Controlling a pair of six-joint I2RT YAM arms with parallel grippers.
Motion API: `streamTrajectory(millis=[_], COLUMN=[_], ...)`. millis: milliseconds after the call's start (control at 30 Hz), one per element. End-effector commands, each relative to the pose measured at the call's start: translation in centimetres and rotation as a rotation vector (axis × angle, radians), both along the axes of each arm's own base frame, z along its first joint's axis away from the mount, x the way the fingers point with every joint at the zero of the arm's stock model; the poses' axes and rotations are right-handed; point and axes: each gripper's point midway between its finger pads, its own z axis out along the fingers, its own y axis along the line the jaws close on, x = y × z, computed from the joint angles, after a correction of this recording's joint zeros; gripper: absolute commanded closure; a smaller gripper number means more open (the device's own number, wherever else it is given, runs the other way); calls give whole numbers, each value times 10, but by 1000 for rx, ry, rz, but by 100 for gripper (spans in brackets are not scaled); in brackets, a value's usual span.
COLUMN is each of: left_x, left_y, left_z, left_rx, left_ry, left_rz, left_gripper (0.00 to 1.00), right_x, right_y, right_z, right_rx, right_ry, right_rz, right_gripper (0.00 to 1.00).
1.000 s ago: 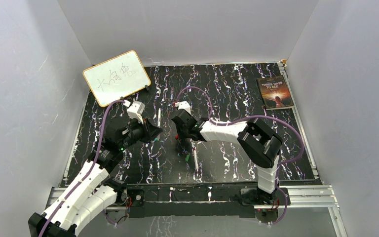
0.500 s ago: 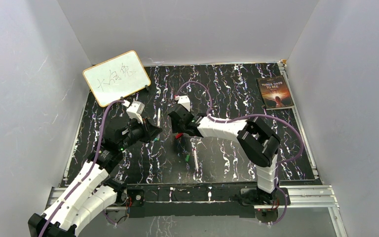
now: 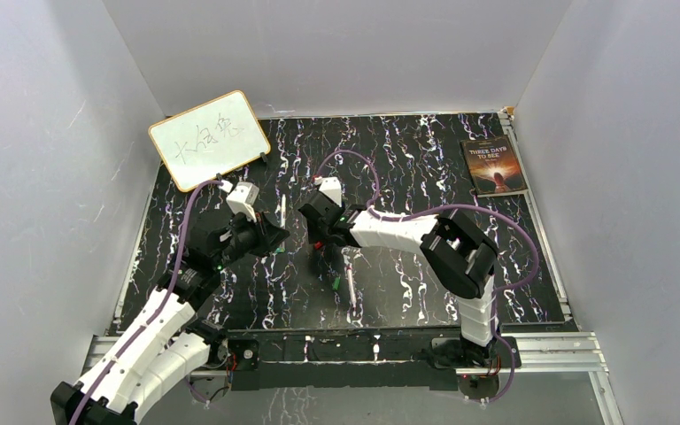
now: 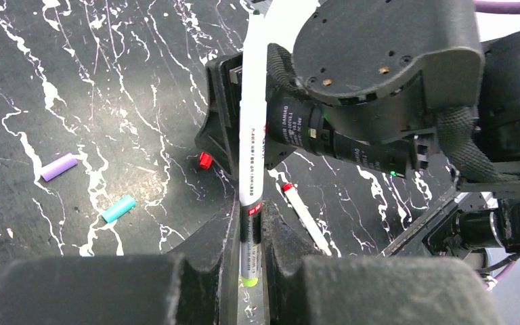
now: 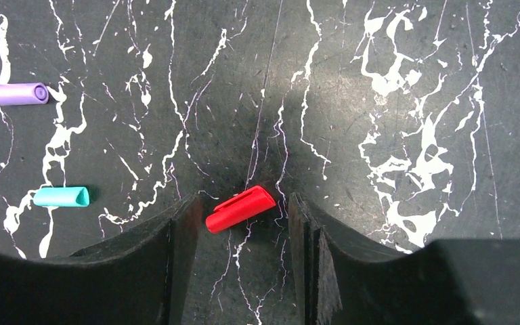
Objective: Insert the pens into the pen caps
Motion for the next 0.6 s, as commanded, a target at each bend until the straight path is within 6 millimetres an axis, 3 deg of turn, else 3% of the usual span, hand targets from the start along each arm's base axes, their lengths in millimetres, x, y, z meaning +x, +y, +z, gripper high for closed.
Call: streamTrajectory(millis=[0,567], left_x=[3,1], left_y=[4,4], left_z=[-1,0], left_rx=[23,22], left_ry=[9,6], left_rz=[20,13], left_gripper=[100,100], right_x=[6,-1], right_y=[1,9], right_z=[4,-11], right_rx=[-4,34], right_ry=[-20,35], right_rz=[-40,-48], right_gripper=[52,59])
